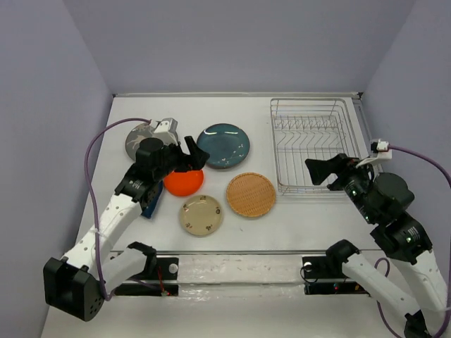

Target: Load the plates into the dish rack

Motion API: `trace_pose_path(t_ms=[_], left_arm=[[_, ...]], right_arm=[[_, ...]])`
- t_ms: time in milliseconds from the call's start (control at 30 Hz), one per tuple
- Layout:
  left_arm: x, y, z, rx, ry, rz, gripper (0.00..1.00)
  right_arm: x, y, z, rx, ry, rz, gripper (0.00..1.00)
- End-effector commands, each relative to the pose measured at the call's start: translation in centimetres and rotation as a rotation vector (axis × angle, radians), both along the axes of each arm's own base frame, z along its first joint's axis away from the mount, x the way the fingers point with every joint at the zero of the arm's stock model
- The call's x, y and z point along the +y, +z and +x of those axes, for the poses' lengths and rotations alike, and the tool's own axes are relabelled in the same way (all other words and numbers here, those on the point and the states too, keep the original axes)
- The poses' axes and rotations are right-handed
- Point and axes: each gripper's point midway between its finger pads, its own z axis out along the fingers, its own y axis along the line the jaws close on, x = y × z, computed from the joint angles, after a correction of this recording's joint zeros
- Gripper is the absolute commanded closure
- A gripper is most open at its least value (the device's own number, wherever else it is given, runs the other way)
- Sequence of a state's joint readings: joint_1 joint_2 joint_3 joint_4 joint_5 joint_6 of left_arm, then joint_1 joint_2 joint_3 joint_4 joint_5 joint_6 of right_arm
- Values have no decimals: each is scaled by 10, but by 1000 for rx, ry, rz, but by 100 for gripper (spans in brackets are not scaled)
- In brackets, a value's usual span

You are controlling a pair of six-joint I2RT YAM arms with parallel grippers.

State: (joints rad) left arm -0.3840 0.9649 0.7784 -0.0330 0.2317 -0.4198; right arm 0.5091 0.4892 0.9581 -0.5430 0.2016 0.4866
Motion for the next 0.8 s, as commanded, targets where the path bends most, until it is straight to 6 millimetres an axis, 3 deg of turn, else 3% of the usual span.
trace_pose_path(t_ms=[0,100,267,300,367,400,600,767], left_arm=[[-10,17,18,-28,9,-72,2],[-20,11,29,-1,15,-139,3],[-35,4,57,37,23,-186,6],[-39,-9,65,71,28,-184,6],[-43,-12,75,88,31,-188,6],[-45,-26,82,118,42,-175,6],[-30,-62,112,167,177,-90,6],[-5,-71,135,158,279,-57,1]], right_arm=[[19,-10,18,8,44,15,6],[36,-31,24,64,105,8,7],[46,-47,26,91,151,-6,7],[49,-50,24,94,169,-3,7],[52,-55,23,101,187,0,7],[53,-57,24,99,186,4,8],[54,-61,20,99,202,13,8],[59,-65,16,108,238,10,9]])
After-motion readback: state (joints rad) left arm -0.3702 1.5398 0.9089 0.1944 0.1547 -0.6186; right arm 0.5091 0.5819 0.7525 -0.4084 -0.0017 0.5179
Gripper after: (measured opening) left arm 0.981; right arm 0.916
